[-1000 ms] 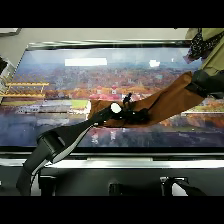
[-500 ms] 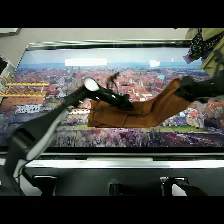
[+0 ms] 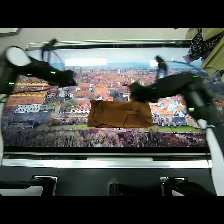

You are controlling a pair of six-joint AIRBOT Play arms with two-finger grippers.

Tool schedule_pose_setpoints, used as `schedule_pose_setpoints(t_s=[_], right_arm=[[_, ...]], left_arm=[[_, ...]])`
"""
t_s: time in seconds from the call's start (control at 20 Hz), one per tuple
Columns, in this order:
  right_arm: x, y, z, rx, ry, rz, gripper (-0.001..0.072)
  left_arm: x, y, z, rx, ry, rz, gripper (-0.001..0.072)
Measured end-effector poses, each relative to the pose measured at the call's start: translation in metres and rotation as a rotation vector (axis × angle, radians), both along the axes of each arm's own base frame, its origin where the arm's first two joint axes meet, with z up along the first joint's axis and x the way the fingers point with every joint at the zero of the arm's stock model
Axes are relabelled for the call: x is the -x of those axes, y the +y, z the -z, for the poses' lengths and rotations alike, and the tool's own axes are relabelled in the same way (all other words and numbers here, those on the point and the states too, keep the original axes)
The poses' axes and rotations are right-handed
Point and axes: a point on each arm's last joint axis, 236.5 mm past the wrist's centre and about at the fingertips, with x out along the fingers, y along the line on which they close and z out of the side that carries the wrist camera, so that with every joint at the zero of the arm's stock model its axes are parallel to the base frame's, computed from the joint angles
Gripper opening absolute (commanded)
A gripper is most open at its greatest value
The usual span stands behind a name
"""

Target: Fold the clothes and pants, and hang the long-sleeved shirts on hangers.

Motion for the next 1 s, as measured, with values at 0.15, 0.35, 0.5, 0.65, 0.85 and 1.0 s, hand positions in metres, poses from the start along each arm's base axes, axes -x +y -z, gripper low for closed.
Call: schedule_pose_setpoints(t_s=[0.15,0.35,0.5,0.65,0.85,1.0], right_arm=[[0.001,0.048,0.026,-0.027,0.027,-0.033,0.0034],[-0.002,0.089,0.046,-0.067,0.032,-0.031,0.0034],[-0.008,0.105,0.054,-0.098,0.030,-0.006,0.0034],[-0.015,0.113,0.055,-0.132,0.019,0.023,0.0034],[-0.020,0.118,0.059,-0.152,0.018,0.042,0.0039],[-0.016,0.127,0.069,-0.157,0.040,0.036,0.0041]], left_arm=[[0.001,0.052,-0.014,-0.039,-0.008,-0.094,0.0016],[0.005,0.088,-0.021,-0.059,-0.004,-0.163,0.0016],[0.006,0.097,-0.023,-0.062,-0.001,-0.179,0.0016],[0.007,0.101,-0.023,-0.067,0.003,-0.186,0.0016],[0.010,0.102,-0.015,-0.069,0.025,-0.189,0.0015],[0.012,0.102,-0.009,-0.070,0.040,-0.188,0.0016]])
